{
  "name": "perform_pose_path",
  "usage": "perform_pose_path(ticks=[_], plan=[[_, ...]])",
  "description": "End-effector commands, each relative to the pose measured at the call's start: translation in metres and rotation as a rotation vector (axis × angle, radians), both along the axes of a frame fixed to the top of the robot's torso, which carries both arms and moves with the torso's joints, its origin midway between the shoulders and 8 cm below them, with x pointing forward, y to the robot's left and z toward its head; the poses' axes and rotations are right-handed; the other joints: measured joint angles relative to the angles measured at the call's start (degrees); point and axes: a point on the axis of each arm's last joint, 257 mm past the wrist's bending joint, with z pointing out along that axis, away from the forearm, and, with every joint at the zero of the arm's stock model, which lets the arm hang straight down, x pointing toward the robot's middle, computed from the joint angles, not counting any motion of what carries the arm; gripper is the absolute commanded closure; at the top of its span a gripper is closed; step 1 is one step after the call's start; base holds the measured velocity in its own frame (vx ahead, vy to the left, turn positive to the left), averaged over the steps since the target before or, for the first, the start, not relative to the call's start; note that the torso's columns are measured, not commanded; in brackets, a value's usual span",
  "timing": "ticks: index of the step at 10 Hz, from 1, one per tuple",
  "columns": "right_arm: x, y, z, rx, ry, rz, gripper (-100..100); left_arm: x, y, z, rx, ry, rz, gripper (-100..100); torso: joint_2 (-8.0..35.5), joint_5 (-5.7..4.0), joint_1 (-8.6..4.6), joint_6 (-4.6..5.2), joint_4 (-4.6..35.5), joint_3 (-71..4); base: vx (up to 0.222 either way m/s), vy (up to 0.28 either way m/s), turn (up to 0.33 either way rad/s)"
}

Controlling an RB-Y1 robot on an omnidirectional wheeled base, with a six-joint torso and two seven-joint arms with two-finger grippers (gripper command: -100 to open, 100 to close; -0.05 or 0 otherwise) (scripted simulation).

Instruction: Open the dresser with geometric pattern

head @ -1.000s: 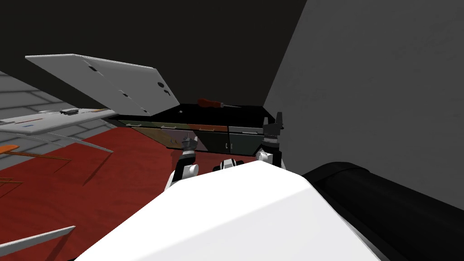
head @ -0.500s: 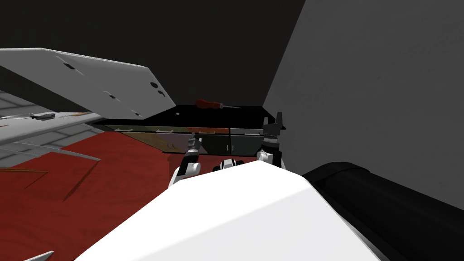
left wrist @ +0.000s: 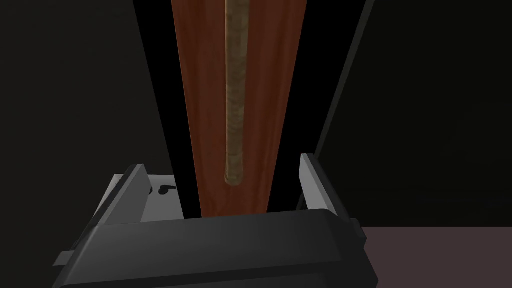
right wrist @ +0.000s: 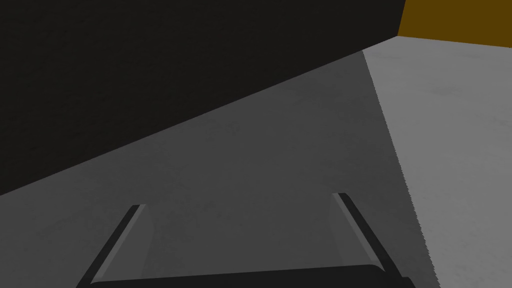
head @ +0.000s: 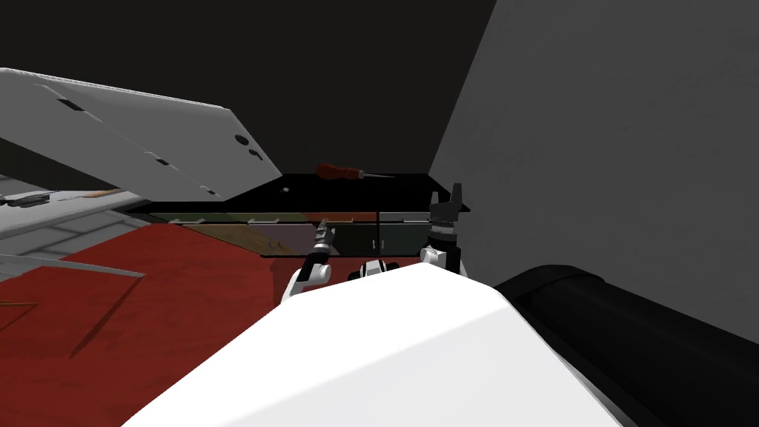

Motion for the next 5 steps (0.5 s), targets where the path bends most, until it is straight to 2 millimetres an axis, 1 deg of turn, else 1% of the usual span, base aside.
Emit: perform_pose_path(ticks=[1, 2, 4, 5], plan=[[0.0, 0.0, 0.0, 0.0, 0.0, 0.0, 0, 0.0063, -0.0053, -0.0195, 0.022, 0.06, -0.019, -100, 0.07, -0.01, -0.03, 0.01, 0.02, 0.04, 0.059, 0.061, -0.086], [0.0, 0.0, 0.0, 0.0, 0.0, 0.0, 0, 0.0041, -0.0055, -0.0127, 0.015, 0.041, -0.014, -100, 0.06, -0.03, -0.11, 0.01, 0.02, 0.05, 0.03, 0.027, -0.019], [0.0, 0.0, 0.0, 0.0, 0.0, 0.0, 0, 0.0045, -0.0051, -0.0119, 0.015, 0.045, -0.013, -100, -0.07, -0.07, -0.23, 0.01, 0.0, -0.02, 0.08, -0.001, -0.01], [0.0, 0.0, 0.0, 0.0, 0.0, 0.0, 0, 0.0047, -0.005, -0.0117, 0.014, 0.045, -0.013, 100, 0.05, -0.04, -0.14, 0.01, 0.0, 0.02, 0.009, -0.001, 0.001]])
